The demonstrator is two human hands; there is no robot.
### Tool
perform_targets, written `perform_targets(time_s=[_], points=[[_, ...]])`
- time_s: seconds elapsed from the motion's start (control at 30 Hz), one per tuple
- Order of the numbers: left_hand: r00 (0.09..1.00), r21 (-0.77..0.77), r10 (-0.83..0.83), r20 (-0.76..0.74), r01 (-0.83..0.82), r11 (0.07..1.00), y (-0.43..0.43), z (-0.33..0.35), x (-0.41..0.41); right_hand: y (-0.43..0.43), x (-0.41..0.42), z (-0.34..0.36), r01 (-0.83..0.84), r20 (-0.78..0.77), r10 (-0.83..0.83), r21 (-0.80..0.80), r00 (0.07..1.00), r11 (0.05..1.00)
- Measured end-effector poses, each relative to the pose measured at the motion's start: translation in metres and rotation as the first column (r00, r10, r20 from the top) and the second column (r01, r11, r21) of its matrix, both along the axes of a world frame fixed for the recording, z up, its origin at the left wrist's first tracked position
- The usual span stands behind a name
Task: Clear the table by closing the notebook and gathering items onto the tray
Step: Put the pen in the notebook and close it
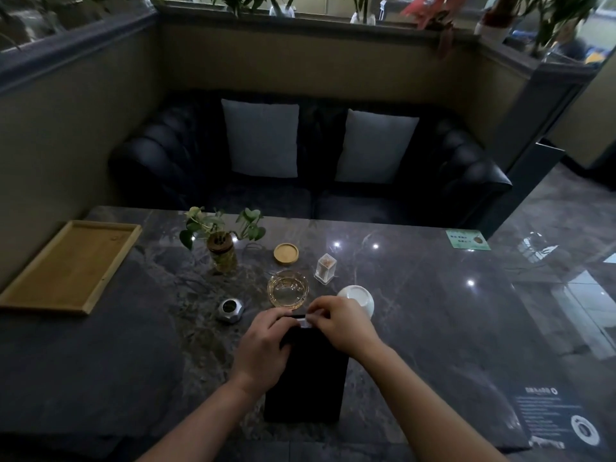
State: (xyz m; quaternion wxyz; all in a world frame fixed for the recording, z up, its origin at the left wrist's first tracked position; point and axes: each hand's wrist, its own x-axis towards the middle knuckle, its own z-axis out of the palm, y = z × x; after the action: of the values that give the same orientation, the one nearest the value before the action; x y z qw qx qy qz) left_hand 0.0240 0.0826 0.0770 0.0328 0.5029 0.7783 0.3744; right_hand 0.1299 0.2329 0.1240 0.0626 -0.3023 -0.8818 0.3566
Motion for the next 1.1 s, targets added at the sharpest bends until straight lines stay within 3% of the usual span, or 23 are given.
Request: perform_targets(time_s=[0.3, 0.43, 0.6, 0.9, 1.0, 1.1], points=[[0.999, 0.029, 0.016, 0.032, -0.017, 0.999, -0.001, 0.001, -0.001, -0.005, 0.006, 0.001, -0.111, 0.086, 0.112, -0.022, 0.990, 0.994], [0.999, 0.026, 0.019, 0.029, -0.020, 0.999, -0.002, 0.001, 0.000, -0.006, 0.012, -0.005, -0.126, 0.118, 0.119, 0.053, 0.986, 0.991], [0.999, 0.014, 0.026, 0.038, -0.027, 1.000, 0.000, 0.001, -0.001, -0.012, 0.012, -0.017, -0.102, 0.082, 0.088, 0.189, 0.993, 0.977], [0.998, 0.003, 0.037, 0.045, -0.037, 0.999, 0.002, 0.001, 0.000, -0.008, 0.010, -0.021, -0.143, 0.056, 0.134, 0.190, 0.989, 0.971], [0.998, 0.002, 0.032, 0.051, -0.032, 0.999, 0.003, 0.003, -0.002, -0.006, 0.015, -0.024, -0.131, -0.026, 0.138, 0.186, 0.990, 0.974], [0.998, -0.001, 0.035, 0.055, -0.035, 0.999, 0.003, 0.003, -0.004, -0.006, 0.033, -0.035, 0.047, -0.206, -0.006, 0.195, 0.979, 0.980]])
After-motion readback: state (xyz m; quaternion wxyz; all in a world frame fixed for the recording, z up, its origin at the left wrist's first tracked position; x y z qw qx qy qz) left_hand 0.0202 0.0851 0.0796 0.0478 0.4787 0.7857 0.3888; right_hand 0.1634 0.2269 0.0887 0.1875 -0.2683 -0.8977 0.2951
